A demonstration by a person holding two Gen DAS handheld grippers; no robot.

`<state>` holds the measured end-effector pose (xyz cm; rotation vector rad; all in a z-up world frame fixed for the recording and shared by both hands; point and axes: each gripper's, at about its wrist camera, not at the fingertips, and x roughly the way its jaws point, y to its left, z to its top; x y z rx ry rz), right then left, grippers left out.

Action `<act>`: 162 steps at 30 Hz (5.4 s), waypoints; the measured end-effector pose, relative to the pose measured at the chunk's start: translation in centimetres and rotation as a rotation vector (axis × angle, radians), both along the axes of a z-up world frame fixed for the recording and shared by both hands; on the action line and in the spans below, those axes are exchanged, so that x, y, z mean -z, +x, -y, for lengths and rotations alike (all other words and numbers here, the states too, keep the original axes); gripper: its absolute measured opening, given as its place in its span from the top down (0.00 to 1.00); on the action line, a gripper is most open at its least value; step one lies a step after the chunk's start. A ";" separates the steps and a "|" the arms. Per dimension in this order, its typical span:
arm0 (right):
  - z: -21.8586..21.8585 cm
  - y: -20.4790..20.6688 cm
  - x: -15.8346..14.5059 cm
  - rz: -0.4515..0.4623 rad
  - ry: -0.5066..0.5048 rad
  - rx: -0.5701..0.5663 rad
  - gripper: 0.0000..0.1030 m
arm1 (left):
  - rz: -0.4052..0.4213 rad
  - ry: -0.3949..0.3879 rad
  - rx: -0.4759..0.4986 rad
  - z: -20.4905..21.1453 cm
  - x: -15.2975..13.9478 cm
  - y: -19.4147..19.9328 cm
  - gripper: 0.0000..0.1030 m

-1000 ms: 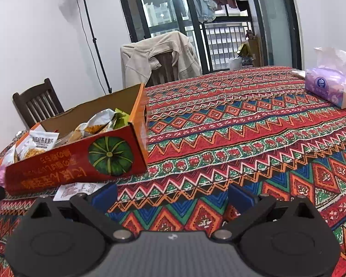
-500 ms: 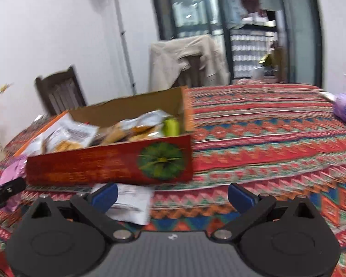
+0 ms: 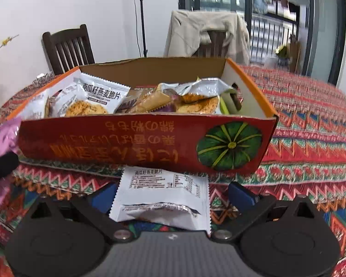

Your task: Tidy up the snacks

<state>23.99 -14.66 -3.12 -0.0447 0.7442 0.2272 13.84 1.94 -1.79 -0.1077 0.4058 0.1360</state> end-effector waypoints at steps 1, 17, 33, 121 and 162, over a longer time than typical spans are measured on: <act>-0.2 -0.2 0.0 0.013 -0.012 -0.002 0.01 | 0.002 -0.002 0.002 0.0 0.0 0.0 0.40; 0.2 -4.8 -0.8 0.105 0.013 -0.069 0.50 | 0.015 -0.018 0.007 -0.2 -0.1 -0.3 0.40; 2.9 -5.8 -6.6 0.312 0.065 -0.066 0.50 | 0.067 -0.030 0.063 0.3 -4.4 -0.2 0.40; 5.8 -16.6 -4.1 0.301 0.136 -0.005 0.00 | 0.033 -0.062 0.100 -2.0 -2.0 -11.0 0.00; 5.9 -17.0 -3.5 0.283 0.135 -0.010 0.00 | 0.019 -0.020 0.130 -0.4 -1.4 -11.1 0.00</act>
